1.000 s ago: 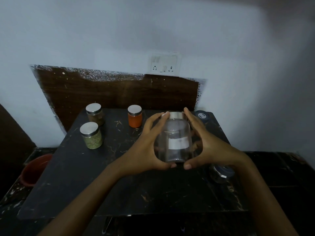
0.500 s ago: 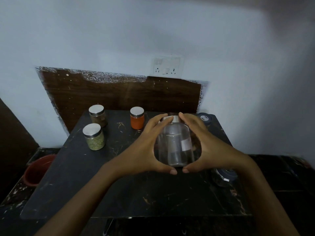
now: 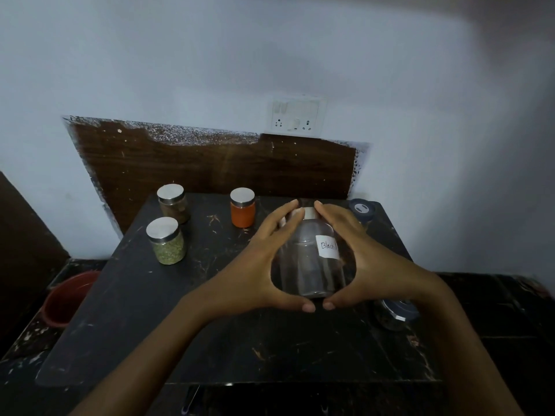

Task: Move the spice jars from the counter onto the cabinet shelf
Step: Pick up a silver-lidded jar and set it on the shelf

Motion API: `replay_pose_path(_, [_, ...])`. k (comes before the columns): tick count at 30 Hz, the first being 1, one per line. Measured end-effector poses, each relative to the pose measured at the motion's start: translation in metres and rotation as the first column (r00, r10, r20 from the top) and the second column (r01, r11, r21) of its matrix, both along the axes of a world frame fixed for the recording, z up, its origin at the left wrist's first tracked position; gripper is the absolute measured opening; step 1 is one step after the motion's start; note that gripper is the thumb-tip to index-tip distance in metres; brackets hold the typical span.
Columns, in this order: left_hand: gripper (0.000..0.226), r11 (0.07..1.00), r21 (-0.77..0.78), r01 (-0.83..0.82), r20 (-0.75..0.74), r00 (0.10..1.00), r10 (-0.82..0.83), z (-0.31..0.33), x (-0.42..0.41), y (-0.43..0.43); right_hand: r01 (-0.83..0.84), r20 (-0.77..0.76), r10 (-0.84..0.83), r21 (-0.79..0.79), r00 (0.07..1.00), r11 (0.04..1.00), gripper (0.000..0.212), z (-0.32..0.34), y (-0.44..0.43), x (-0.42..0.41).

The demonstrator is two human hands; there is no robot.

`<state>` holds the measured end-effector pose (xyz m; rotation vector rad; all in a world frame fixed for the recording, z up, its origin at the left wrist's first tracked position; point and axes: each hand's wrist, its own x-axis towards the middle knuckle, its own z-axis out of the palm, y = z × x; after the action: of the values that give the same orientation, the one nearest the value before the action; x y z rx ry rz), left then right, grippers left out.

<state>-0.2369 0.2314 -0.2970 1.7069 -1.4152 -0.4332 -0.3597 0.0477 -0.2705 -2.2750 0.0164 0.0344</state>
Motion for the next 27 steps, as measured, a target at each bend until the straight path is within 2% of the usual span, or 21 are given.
replay_pose_path(2, [0.119, 0.999, -0.029, -0.029, 0.004, 1.0, 0.029, 0.0, 0.0, -0.001, 0.01, 0.004, -0.01, -0.001, 1.0, 1.0, 0.124, 0.0, 0.001, 0.001])
replay_pose_path(4, [0.117, 0.997, -0.072, -0.026, -0.088, 0.996, 0.02, 0.0, 0.0, 0.002, 0.011, 0.001, -0.011, 0.034, 1.0, 0.999, 0.126, 0.001, -0.002, -0.001])
replay_pose_path(6, [0.114, 0.993, -0.117, -0.019, -0.189, 0.982, -0.003, 0.0, -0.001, 0.005, -0.003, -0.032, 0.008, 0.144, 0.999, 0.99, 0.128, 0.001, -0.007, -0.004])
replay_pose_path(9, [0.114, 0.992, -0.128, -0.015, -0.23, 0.973, -0.014, 0.0, 0.0, 0.009, -0.01, -0.059, 0.028, 0.29, 0.998, 0.957, 0.128, 0.0, -0.006, -0.005])
replay_pose_path(11, [0.119, 0.995, -0.1, -0.01, -0.186, 0.983, -0.009, 0.001, 0.002, 0.011, -0.001, -0.027, 0.009, 0.272, 1.0, 0.962, 0.127, 0.001, -0.002, -0.003])
replay_pose_path(13, [0.124, 0.998, -0.059, -0.012, -0.138, 0.99, 0.004, 0.001, 0.004, 0.012, 0.017, 0.005, -0.018, 0.183, 1.0, 0.983, 0.126, 0.002, 0.003, 0.0])
replay_pose_path(16, [0.125, 0.999, -0.035, -0.008, -0.176, 0.984, 0.001, 0.001, 0.007, 0.013, 0.023, 0.041, -0.027, 0.083, 0.999, 0.996, 0.126, 0.004, 0.01, 0.002])
replay_pose_path(18, [0.124, 0.998, -0.06, -0.003, -0.229, 0.973, -0.011, 0.001, 0.009, 0.018, -0.005, 0.035, 0.003, 0.076, 0.999, 0.997, 0.128, 0.007, 0.012, 0.002])
replay_pose_path(22, [0.125, 0.993, -0.119, 0.018, -0.287, 0.957, -0.052, 0.004, 0.015, 0.029, -0.004, 0.009, 0.003, 0.162, 1.0, 0.987, 0.127, 0.017, 0.013, -0.001])
replay_pose_path(27, [0.125, 0.993, -0.118, 0.026, -0.229, 0.972, -0.052, 0.02, 0.023, 0.045, -0.004, 0.051, -0.002, 0.112, 0.999, 0.994, 0.126, 0.03, 0.031, 0.007])
